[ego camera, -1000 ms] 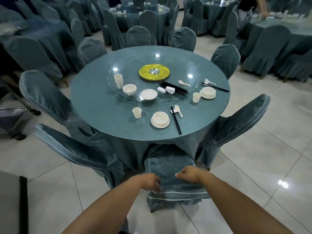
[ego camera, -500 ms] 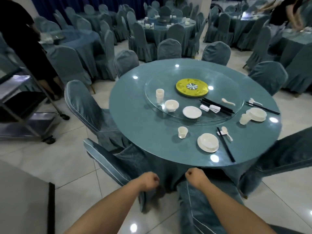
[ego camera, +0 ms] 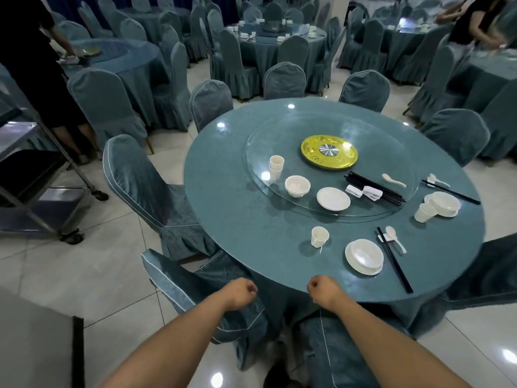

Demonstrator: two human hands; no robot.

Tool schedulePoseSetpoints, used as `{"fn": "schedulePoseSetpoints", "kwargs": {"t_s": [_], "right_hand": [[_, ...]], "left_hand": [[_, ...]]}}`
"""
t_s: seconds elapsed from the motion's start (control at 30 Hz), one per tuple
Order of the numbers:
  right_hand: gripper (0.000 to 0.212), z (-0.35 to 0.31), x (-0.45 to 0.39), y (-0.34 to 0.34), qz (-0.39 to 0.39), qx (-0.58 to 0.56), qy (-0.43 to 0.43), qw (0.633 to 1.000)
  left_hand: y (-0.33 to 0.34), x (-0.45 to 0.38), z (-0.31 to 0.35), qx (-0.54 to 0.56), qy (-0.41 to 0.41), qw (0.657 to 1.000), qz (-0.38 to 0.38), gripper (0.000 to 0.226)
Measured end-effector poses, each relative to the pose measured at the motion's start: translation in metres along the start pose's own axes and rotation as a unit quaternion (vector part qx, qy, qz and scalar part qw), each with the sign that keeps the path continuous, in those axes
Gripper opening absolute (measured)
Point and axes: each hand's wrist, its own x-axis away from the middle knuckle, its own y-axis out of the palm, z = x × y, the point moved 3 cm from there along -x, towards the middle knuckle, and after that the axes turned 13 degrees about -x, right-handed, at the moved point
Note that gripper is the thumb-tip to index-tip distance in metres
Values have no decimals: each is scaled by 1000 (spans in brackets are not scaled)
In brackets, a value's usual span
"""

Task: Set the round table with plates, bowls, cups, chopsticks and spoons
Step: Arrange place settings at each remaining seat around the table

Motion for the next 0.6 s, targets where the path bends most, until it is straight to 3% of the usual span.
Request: {"fn": "schedulePoseSetpoints", "kwargs": {"t_s": [0.23,0.6], "right_hand": [[23,-20,-69,-31,7,4,10,1000],[25,-76,-231,-138,49,0,-46,998]], "left_hand": [[-39,-56,13,-25,4,1000,4,33],[-166,-199,62,0,-57,995,80,32]]}}
